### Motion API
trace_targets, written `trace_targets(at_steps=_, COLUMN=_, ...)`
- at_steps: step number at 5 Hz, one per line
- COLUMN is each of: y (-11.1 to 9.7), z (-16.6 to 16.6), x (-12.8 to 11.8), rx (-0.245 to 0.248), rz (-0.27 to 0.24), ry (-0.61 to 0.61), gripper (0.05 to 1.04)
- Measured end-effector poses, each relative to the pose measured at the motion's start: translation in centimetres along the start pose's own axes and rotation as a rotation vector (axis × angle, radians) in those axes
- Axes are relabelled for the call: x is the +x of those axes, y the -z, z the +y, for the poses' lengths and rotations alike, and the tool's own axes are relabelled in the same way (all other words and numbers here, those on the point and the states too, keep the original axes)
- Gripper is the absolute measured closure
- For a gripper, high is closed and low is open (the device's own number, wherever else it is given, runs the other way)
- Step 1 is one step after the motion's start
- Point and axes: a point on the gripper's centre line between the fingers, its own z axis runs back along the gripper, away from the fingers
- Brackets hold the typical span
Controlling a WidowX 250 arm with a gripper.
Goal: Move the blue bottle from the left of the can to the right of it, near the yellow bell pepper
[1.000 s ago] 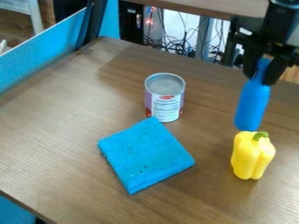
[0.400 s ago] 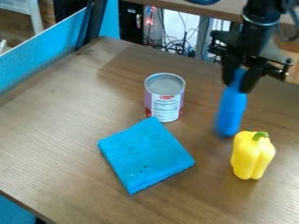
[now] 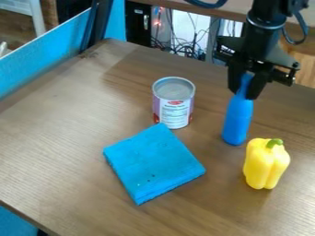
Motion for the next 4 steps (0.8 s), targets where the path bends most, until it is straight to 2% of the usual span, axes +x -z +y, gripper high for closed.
trace_targets(at_steps=2, y=0.0, z=-0.1, x=-0.2, rx=-0.004, rz=0.01, ry=-0.003, gripper=0.108)
trace_targets(at_steps=3, y=-1.5, z=0.2, x=-0.1, rx=-0.01, rz=-0.01, ry=-0.011, gripper=0.075)
trace_targets(at_steps=4, y=-5.0, z=0.8, x=-1.0, rx=-0.035, rz=-0.038, ry=-0.037, gripper=0.08)
